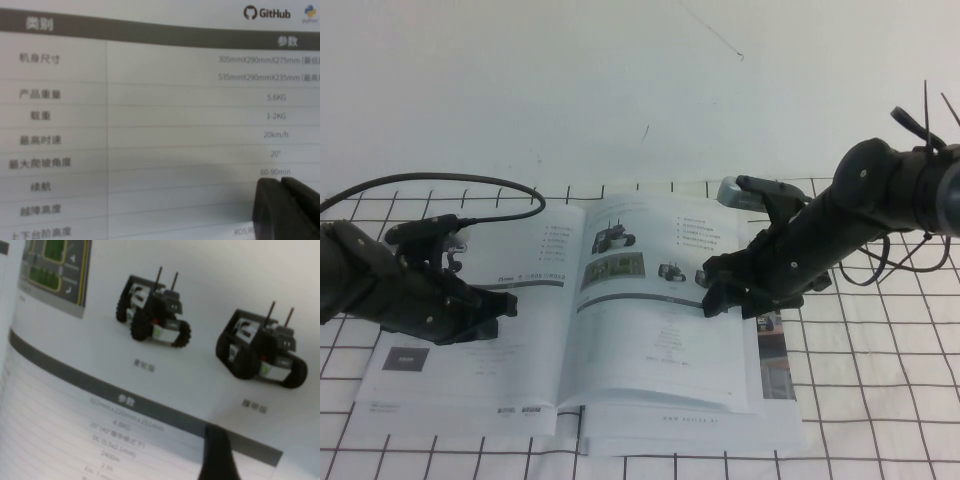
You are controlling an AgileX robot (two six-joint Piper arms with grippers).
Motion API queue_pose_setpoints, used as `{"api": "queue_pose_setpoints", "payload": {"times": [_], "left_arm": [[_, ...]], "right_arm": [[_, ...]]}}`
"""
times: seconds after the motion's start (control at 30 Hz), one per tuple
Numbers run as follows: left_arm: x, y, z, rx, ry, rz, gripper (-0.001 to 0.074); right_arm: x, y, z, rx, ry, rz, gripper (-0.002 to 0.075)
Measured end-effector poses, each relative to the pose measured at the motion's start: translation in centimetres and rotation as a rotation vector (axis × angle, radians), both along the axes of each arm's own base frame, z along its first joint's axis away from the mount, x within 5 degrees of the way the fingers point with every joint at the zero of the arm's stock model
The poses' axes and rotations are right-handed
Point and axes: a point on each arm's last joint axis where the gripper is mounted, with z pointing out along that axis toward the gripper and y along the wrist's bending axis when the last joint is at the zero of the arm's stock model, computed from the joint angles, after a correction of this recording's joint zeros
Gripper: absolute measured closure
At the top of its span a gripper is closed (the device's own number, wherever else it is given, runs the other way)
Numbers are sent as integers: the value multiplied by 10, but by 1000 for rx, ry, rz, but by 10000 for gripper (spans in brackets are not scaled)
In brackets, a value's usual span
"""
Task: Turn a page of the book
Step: Open the closed book
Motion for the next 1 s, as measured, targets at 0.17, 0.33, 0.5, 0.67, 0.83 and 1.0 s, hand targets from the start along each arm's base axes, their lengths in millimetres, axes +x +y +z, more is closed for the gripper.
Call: {"api": "queue_pose_setpoints", "payload": {"times": [0.17,0.33,0.5,0.67,0.83,1.0], "left_arm": [[0,0,0,2,-2,-1,737],[0,0,0,-5,-3,9,737],[1,0,0,-10,-7,18,737],[1,0,0,-13,-7,24,737],[1,-1,0,-35,-4,48,737],[1,-2,5,-73,-11,78,737]], "right_arm": [[-1,-3,8,-38,-15,41,293],[0,0,22,-17,-14,60,293],[-3,1,23,-5,7,85,293],[-3,2,23,5,3,95,293],[-3,6,26,51,-29,144,293],[-1,7,27,54,-66,162,296]]}}
